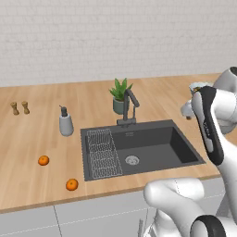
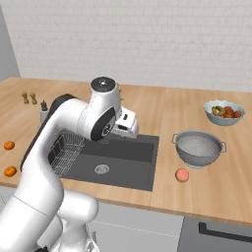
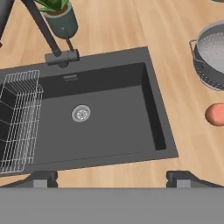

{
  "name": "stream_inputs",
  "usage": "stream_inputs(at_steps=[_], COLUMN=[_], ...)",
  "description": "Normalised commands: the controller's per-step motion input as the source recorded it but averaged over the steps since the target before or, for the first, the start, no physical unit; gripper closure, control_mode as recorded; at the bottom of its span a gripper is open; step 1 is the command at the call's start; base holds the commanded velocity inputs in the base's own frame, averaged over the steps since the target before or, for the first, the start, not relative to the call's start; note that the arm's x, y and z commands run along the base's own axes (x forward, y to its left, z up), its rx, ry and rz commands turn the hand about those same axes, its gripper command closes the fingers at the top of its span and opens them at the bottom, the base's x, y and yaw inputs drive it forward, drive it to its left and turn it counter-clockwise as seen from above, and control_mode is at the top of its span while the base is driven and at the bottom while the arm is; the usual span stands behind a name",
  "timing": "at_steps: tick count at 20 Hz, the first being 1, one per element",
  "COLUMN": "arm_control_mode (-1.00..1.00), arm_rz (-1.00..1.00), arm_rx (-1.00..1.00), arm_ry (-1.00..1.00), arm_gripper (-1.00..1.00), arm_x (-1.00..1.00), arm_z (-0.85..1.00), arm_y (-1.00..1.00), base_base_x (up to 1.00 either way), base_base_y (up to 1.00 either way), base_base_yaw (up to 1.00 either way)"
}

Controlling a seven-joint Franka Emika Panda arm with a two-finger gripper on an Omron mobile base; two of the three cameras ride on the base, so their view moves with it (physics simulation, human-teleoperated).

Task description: Put the colander in the sink, put the tangerine, tangerine, peach in the colander, and turn on the sink faucet and pour water over the colander.

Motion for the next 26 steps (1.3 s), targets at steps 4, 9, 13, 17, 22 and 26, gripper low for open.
stream_inputs(at_steps=[4, 9, 13, 17, 22, 26], arm_control_mode=[-1.0, -1.0, -1.0, -1.0, -1.0, -1.0], arm_rz=[0.0, 0.0, 0.0, 0.0, 0.03, 0.11], arm_rx=[0.0, 0.0, 0.0, -0.19, -0.13, -0.01], arm_ry=[0.15, 0.11, 0.05, 0.0, 0.0, 0.04], arm_gripper=[-1.0, -1.0, -1.0, -1.0, -1.0, -1.0], arm_x=[0.15, 0.16, 0.17, 0.53, 0.43, 0.12], arm_z=[-0.06, -0.12, -0.26, -0.43, -0.31, -0.17], arm_y=[-0.54, -0.59, -0.54, -0.11, -0.3, -0.61], base_base_x=[0.0, 0.0, 0.0, 0.0, 0.0, 0.0], base_base_y=[0.0, 0.0, 0.0, 0.0, 0.0, 0.0], base_base_yaw=[0.0, 0.0, 0.0, 0.0, 0.0, 0.0])
